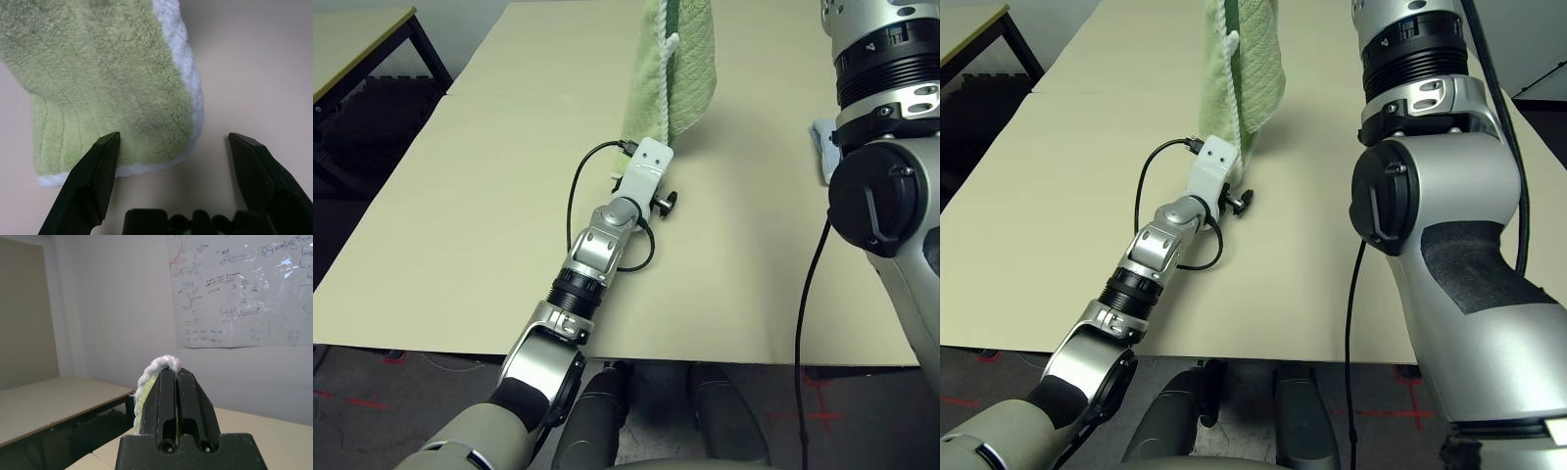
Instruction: Fold the towel and set it aside.
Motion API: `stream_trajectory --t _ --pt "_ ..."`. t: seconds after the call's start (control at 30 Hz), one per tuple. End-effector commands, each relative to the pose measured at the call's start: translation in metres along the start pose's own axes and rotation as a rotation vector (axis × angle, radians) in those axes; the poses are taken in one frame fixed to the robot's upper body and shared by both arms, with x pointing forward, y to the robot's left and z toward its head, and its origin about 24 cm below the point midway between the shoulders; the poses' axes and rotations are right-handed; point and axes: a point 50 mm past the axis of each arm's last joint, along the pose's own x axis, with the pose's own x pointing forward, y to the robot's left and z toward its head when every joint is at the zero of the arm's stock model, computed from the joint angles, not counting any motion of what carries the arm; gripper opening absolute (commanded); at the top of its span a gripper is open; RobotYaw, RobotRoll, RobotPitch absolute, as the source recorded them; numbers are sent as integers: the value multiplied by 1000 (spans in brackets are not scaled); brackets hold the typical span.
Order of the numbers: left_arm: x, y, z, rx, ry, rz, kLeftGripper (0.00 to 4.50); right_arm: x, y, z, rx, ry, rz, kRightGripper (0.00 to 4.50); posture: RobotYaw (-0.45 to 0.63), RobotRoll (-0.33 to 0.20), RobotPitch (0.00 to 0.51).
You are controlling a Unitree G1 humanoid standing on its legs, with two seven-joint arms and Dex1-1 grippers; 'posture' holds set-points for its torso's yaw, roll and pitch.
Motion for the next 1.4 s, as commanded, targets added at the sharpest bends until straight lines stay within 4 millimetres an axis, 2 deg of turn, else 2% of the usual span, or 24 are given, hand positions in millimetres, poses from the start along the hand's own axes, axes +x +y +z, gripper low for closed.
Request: stream_trajectory --t 0.03,0.33,0.4,0.5,0.63,0.8,0.9,1.03,1.1,1.2,1.4 --pt "-1 0 -2 -20 10 18 3519 1 2 5 1 -20 7 0 -34 0 190" --pt "-5 -1 0 -47 14 16 30 1 2 5 0 -18 4 0 -32 0 191" --pt "-8 0 0 -51 13 9 30 1 1 4 0 -17 3 0 -33 0 190" --pt "-22 13 -2 -53 11 1 30 0 -2 3 -6 -8 -8 0 -37 0 192" --pt "-51 51 -7 -27 19 21 30 -11 -20 -1 -29 15 -73 0 -41 0 197" --pt "-94 122 4 59 12 126 30 -49 -67 -11 -53 32 -182 0 -41 0 212" --pt "-120 160 24 123 -6 165 30 -88 -97 -25 -64 59 -205 0 -35 0 220" --pt "-140 183 47 157 -34 122 30 -127 -119 -32 -43 62 -181 0 -31 0 227" --pt "-145 190 55 173 -42 94 30 -143 -125 -32 -15 67 -145 0 -31 0 230" --pt "-155 213 67 211 -62 120 30 -169 -133 -30 62 110 -61 0 -42 0 236" --pt "-159 229 85 185 -105 92 30 -183 -144 -19 102 73 -106 0 -59 0 244"
